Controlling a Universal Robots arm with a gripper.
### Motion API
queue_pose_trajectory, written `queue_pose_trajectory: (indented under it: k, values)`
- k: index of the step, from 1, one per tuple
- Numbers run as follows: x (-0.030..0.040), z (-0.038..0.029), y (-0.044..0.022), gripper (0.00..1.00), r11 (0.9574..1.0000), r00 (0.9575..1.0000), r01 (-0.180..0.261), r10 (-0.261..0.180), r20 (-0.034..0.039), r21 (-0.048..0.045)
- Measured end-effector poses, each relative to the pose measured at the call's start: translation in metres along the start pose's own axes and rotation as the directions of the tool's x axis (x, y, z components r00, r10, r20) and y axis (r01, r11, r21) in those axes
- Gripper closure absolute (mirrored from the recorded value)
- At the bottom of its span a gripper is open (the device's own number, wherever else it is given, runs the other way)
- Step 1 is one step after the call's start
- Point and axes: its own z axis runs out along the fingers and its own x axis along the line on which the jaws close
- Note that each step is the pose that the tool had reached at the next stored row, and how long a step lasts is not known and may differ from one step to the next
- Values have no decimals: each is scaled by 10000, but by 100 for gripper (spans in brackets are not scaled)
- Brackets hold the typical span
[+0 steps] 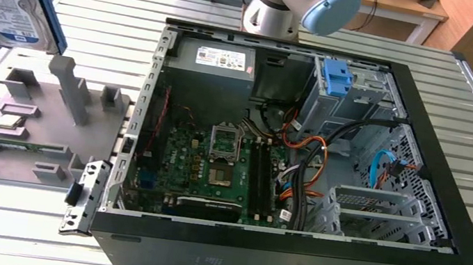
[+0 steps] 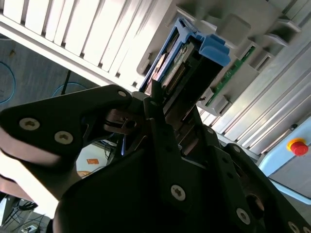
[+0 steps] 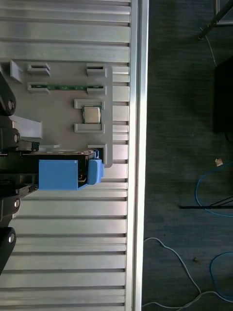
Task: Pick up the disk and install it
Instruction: 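Pick up the disk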
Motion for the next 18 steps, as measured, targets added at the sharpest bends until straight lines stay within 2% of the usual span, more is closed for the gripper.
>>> queue_pose_trajectory:
  k: [4,12,18]
  values:
    - [-4,-57,2,65,10000,10000,0,0,0,1]
    - [-4,-64,2,65,10000,10000,0,0,-1,-2]
    - [-11,-161,5,65,10000,10000,0,0,0,0]
